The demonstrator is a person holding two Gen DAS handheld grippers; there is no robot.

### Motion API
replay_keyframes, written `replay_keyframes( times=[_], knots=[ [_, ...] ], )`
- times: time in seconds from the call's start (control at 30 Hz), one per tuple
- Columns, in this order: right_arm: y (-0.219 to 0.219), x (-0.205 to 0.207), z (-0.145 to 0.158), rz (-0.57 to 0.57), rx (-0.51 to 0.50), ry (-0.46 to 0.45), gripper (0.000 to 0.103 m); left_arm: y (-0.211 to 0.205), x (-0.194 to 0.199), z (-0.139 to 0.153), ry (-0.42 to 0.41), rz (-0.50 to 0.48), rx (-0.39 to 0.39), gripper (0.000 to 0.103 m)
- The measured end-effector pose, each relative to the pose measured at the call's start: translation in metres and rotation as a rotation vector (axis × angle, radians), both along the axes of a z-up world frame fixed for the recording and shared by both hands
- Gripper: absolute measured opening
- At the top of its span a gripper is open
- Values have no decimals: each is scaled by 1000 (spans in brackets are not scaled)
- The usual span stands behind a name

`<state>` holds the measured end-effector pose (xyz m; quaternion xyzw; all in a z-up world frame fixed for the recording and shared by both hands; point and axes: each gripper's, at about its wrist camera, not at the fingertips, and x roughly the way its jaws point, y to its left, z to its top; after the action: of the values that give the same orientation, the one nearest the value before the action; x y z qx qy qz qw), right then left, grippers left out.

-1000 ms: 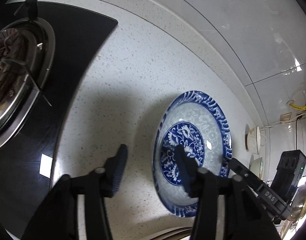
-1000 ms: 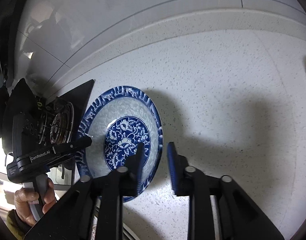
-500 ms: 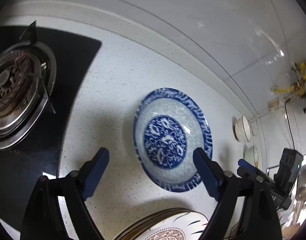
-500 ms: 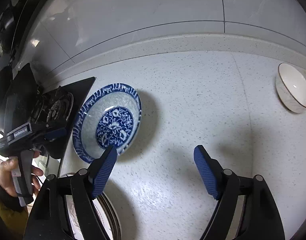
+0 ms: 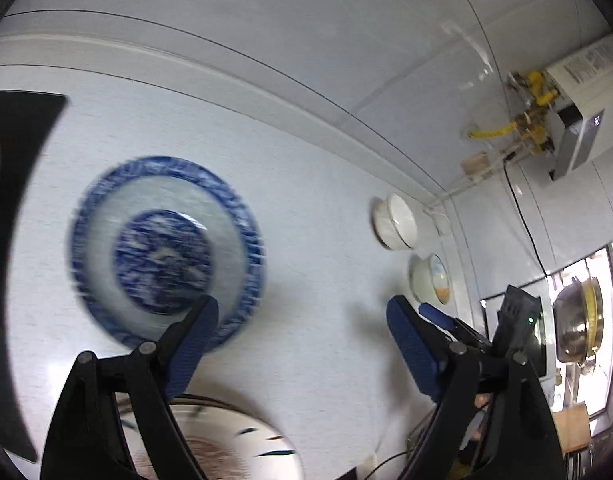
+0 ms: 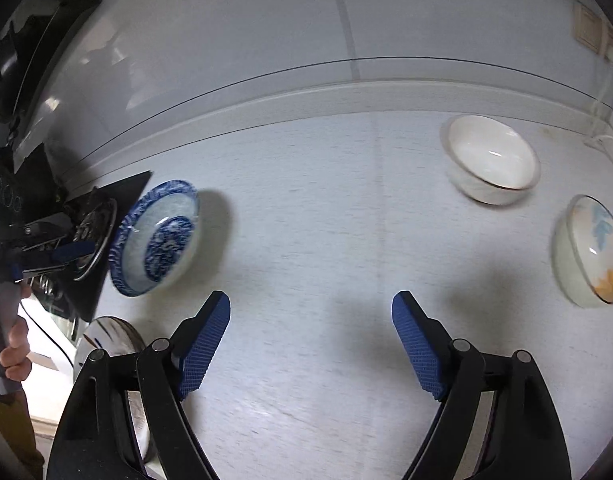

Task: Organize plates and bowls
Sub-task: 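Open both grippers and lift them off the blue bowl, then move both tools to the rim of the flower-painted white bowl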

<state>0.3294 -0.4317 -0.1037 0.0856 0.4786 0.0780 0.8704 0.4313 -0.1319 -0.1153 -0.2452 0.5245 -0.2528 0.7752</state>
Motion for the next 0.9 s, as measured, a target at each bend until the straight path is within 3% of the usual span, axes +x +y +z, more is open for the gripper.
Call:
replay_keyframes(
  times=[0.23, 0.47, 0.6, 0.73, 0.9],
  knots=[
    [-103, -20, 8, -180, -72, 1, 80, -132, 1, -22, 92, -181, -6, 86],
    [-194, -22, 16, -330, -85, 1, 80, -258, -5, -44, 136, -285, 12, 85],
    [-237, -10, 14, -374, -23, 11, 80, -322, 0, -47, 118, -304, 29, 85],
    [-262, 6, 4, -374, 17, 48, 80, -373, 17, -57, 108, -262, 84, 85],
    [-286, 26, -25, -353, 81, 116, 79, -409, 40, -79, 137, -206, 117, 84]
  ],
)
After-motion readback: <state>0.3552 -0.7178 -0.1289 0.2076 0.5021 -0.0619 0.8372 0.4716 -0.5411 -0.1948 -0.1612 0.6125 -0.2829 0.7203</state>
